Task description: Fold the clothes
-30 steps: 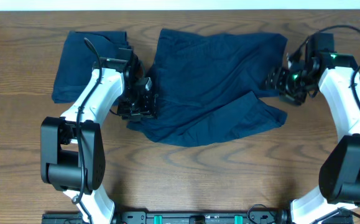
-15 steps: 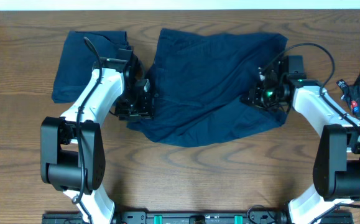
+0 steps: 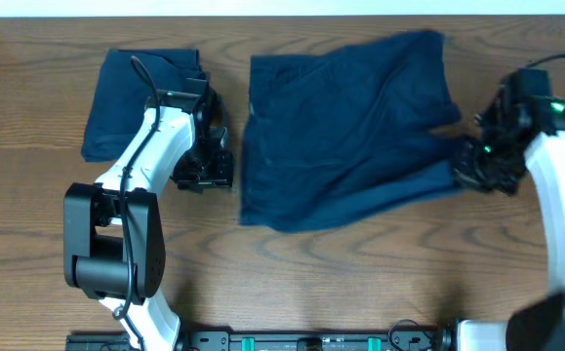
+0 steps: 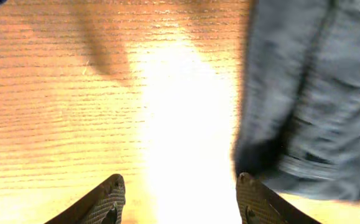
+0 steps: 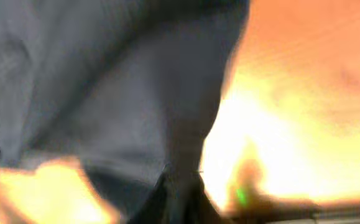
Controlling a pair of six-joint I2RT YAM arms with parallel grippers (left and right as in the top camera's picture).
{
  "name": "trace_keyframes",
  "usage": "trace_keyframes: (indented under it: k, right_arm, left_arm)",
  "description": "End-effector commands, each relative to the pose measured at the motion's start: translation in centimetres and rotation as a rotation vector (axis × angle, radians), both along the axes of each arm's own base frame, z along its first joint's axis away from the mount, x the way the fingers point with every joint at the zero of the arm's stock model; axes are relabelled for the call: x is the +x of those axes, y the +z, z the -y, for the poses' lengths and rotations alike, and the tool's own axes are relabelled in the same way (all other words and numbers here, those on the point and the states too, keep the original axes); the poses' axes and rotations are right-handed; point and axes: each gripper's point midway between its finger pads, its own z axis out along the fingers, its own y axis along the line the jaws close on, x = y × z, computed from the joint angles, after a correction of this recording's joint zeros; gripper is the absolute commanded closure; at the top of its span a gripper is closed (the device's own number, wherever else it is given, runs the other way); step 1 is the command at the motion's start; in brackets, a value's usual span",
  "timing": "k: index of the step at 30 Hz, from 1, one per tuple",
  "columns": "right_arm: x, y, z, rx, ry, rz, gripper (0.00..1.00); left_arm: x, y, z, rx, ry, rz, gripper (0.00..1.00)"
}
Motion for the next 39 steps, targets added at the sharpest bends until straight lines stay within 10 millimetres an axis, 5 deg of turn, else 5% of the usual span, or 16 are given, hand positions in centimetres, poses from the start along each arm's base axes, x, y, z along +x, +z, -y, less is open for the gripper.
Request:
trace_keyframes:
  k: [1, 3, 6, 11, 17, 25, 26, 27, 30, 35, 39]
  right_arm:
    - [-2.4, -0.2, 1.2, -0.071, -0.007, -0.099, 0.70]
    - [-3.5, -0.2, 1.1, -0.068, -0.003, -0.143, 0.67]
    - [-3.9, -0.6, 1.7, -0.103, -0.004, -0.163, 0.49]
    - [-1.3, -1.6, 3.1, -0.176, -0.088, -0.062, 0.37]
    - [3.9, -4.5, 1.1, -0.055, -0.065, 0.149, 0.52]
    - [2.1, -10.9, 0.3, -0.019, -0.070, 0.114, 0.51]
    - [1.7, -11.4, 0.3, -0.018, -0.070, 0.105, 0.52]
    - [1.2, -11.9, 0.2, -0.018, -0.070, 0.092, 0.55]
    - [0.4, -12.5, 0.4, -0.026, -0.071, 0.069, 0.56]
    - [0.4, -13.0, 0.5, -0.031, -0.081, 0.078, 0.66]
    - [0.3, -13.9, 0.2, -0.020, -0.080, 0.090, 0.62]
  left_arm:
    - [0.1, 0.6, -0.3, 0.013, -0.009, 0.013, 0.41]
    - [-0.1, 0.6, -0.3, 0.009, -0.008, 0.005, 0.41]
    - [-0.6, 0.7, 0.3, -0.026, -0.003, -0.017, 0.41]
    - [-1.1, 0.8, 2.5, -0.145, 0.008, -0.039, 0.41]
    - [-1.5, -0.1, 5.0, -0.205, -0.038, -0.026, 0.40]
    - [-2.9, -4.2, 9.1, -0.244, -0.192, 0.059, 0.36]
    - [-3.2, -4.6, 9.4, -0.242, -0.207, 0.065, 0.37]
    - [-3.5, -5.0, 9.6, -0.242, -0.219, 0.067, 0.49]
    - [-4.0, -5.8, 8.6, -0.171, -0.231, 0.063, 0.94]
    - [-3.4, -5.8, 1.8, 0.153, 0.001, 0.054, 0.94]
    - [-2.9, -4.6, 1.1, 0.093, 0.080, 0.064, 0.94]
